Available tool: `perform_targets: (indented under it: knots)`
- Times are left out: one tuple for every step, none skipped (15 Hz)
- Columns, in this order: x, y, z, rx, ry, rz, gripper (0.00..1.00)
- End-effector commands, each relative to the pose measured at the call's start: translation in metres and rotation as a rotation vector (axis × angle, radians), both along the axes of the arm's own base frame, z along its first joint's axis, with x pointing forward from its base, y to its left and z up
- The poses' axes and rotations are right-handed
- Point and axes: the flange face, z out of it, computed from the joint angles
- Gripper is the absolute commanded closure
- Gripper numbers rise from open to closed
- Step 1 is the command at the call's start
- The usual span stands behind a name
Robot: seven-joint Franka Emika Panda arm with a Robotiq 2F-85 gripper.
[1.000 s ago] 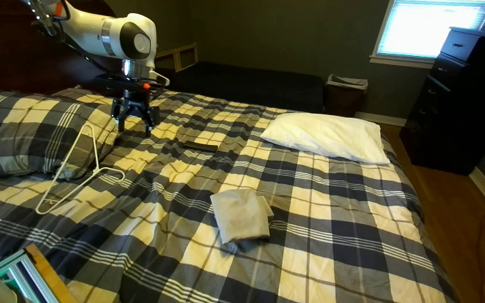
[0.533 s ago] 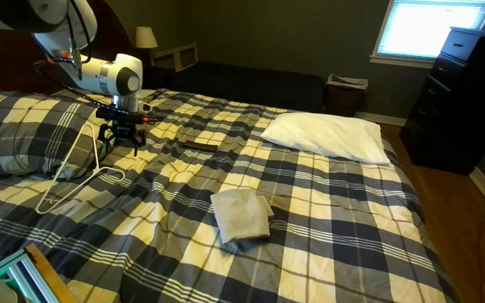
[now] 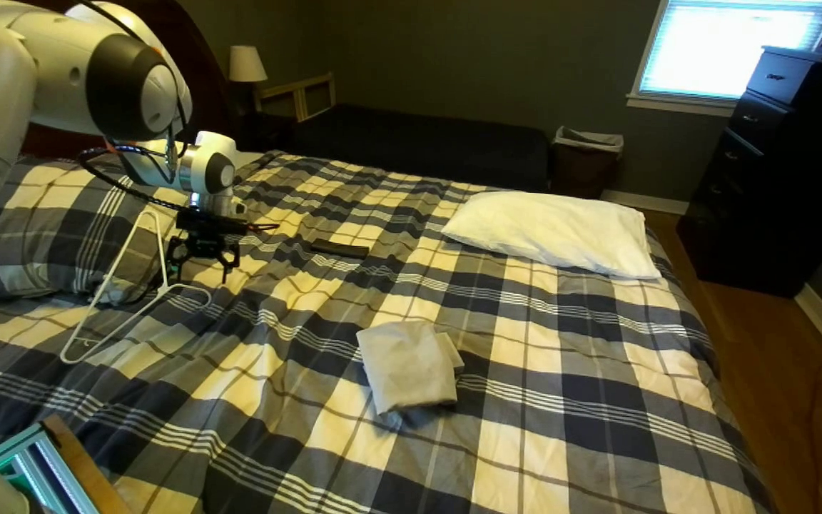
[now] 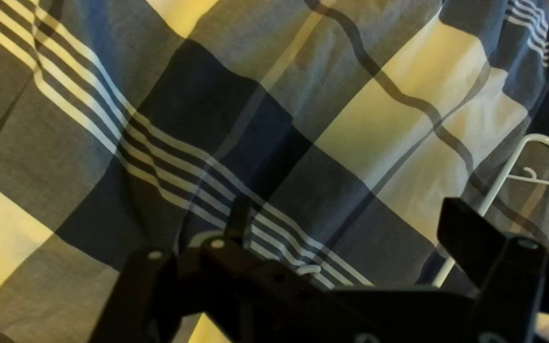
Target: Put the hanger on the grey thing
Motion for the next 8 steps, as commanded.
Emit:
perform_targets:
  knots:
    - [0.004, 0.003, -0.004, 0.005, 0.009, 0.007, 0.00]
    - [0.006, 0.004, -0.007, 0.009, 0.011, 0.011, 0.00]
    - [0.007, 0.005, -0.008, 0.011, 0.012, 0.012, 0.00]
    - [0.008, 0.013, -0.015, 0.028, -0.007, 0.089, 0.00]
    - [0.008, 0.023, -0.022, 0.037, -0.028, 0.162, 0.00]
    - [0.007, 0.036, -0.029, 0.051, -0.051, 0.213, 0.00]
    - [0.007, 0.045, -0.034, 0.054, -0.075, 0.264, 0.00]
    - [0.003, 0.058, -0.039, 0.065, -0.095, 0.312, 0.00]
